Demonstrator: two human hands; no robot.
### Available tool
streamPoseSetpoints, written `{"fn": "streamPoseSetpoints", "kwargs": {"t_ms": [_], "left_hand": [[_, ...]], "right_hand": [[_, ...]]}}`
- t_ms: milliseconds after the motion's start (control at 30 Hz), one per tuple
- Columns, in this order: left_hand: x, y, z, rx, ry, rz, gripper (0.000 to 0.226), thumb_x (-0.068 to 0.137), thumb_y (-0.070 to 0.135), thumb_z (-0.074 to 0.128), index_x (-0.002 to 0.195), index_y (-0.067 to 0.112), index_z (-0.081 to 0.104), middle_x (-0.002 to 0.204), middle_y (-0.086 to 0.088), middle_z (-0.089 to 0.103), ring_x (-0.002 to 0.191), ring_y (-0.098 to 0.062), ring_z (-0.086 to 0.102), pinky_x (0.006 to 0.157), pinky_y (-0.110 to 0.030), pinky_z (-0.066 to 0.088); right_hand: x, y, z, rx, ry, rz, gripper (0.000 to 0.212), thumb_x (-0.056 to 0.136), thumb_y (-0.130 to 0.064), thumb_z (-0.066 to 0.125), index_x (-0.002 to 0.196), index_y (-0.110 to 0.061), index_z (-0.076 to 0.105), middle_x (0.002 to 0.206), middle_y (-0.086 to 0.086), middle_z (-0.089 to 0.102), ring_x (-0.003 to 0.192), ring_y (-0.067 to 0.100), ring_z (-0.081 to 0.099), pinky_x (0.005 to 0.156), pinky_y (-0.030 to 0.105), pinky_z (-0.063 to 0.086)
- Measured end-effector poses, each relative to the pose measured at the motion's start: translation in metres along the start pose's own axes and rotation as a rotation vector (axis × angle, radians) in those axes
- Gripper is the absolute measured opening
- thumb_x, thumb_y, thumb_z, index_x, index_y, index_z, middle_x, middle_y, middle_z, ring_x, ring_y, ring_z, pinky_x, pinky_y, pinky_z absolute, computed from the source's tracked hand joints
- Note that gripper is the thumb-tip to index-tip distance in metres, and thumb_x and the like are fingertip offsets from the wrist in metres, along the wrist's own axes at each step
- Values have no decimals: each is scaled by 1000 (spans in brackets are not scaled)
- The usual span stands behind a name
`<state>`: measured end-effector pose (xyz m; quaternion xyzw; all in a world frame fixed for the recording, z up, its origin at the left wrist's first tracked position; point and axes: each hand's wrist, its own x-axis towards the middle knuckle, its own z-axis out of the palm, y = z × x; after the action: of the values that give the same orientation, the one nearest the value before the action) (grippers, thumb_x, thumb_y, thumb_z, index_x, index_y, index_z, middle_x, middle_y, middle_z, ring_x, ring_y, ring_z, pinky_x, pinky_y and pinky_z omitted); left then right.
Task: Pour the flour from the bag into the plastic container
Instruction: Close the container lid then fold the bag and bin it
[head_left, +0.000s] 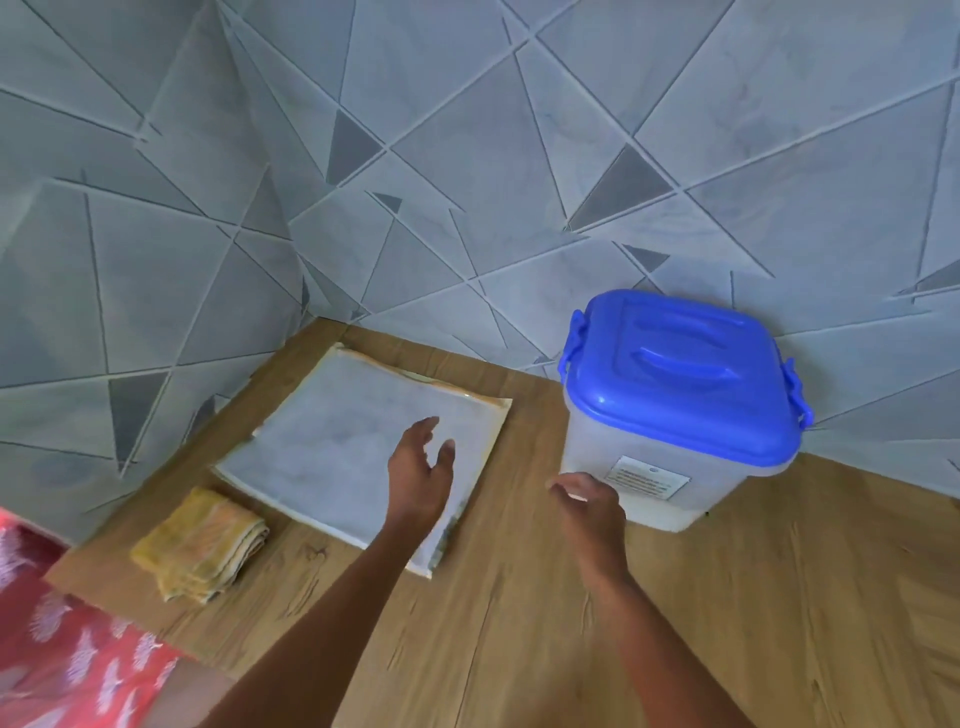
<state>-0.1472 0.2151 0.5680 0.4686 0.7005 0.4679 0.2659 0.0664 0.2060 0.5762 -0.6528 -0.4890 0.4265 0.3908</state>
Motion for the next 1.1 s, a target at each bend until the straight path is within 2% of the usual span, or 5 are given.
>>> {"fn": "streamPoseSetpoints", "kwargs": {"t_ms": [367, 533, 700, 867, 1100], "left_hand": [[117, -106, -135, 288, -123, -82, 46, 95, 16, 68, 138, 10, 55, 146, -10, 54, 135, -28, 52, 113, -37, 42], [174, -146, -179, 501, -166, -202, 58, 92, 24, 69, 145, 17, 47, 152, -10, 40, 140, -36, 42, 117, -54, 36], [232, -178, -204, 538, -183, -385, 77, 89, 40, 71, 150, 14, 33, 152, -17, 39, 137, -44, 43, 113, -60, 38], [265, -182, -208, 458, -280, -431, 74, 85, 34, 81, 142, 3, 44, 140, -20, 51, 122, -42, 55, 97, -48, 49], [278, -88, -196, 217, -518, -244, 25, 87, 15, 79, 76, 10, 57, 65, 1, 47, 59, -16, 49, 47, -23, 35]], "right_hand": [[37, -4, 145, -199, -37, 167, 22, 92, -24, 71, 109, -10, 71, 104, 1, 69, 82, 9, 63, 58, 11, 38], [46, 4, 179, -365, -19, 204, 32, 89, -21, 74, 119, -12, 67, 119, 7, 68, 93, 14, 55, 73, 23, 38], [59, 4, 194, -372, 70, 214, 36, 89, -17, 74, 123, -11, 64, 121, 8, 68, 99, 21, 61, 59, 18, 38], [77, 10, 194, -191, 167, 337, 59, 77, -10, 85, 127, -7, 53, 112, 11, 67, 96, 31, 68, 65, 28, 52], [80, 4, 178, -85, 79, 268, 11, 84, -5, 78, 88, 1, 69, 76, 17, 70, 65, 30, 65, 54, 35, 51]]}}
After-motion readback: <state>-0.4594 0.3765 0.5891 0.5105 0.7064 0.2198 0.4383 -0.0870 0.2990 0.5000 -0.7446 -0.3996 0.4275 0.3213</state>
